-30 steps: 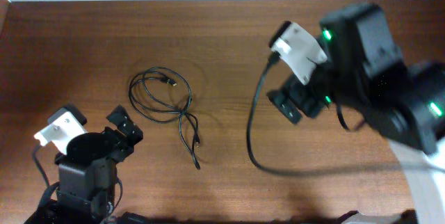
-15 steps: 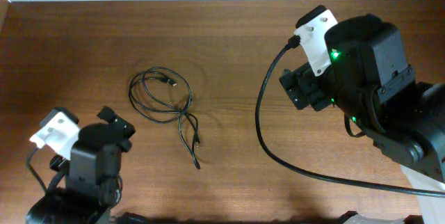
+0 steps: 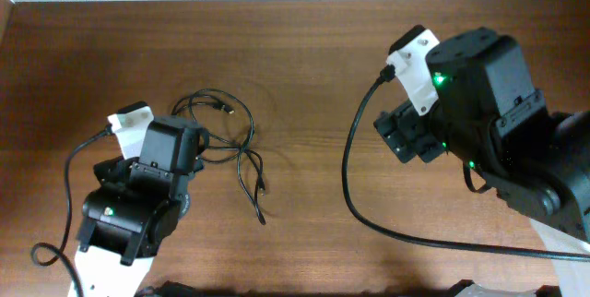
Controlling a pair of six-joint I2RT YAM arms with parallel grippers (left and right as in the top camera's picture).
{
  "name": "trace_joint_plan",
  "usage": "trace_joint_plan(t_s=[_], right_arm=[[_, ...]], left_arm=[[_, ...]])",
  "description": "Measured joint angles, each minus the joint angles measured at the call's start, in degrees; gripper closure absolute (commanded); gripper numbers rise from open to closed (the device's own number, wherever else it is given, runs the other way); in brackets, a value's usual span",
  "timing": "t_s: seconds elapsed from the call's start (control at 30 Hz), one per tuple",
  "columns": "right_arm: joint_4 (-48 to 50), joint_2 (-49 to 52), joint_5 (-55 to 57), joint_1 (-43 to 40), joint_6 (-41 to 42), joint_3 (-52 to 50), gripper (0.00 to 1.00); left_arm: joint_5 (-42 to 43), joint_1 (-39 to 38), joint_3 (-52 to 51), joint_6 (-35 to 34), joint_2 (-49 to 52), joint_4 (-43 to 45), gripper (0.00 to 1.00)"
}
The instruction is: Untangle cables
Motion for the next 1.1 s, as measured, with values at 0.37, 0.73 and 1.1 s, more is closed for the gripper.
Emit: trace_joint_plan(t_s=[0.37,0.73,1.1], right_arm=[[7.2,-10.8,1.7,-1.0,8.5,-29.4,0.01],[35.4,-26.1,-14.9,-1.0,11.7,-64.9,0.0],[67.8,-4.2,-32.2,0.0,26.1,-74.5,0.13]], left_arm=[[3.8,0.0,0.0,3.5,-5.7,2.2,0.01],[9.8,0.0,0.0,3.3,-5.9,4.8,0.0],[10.3,0.0,0.0,-0.9,-5.8,7.1,0.01]])
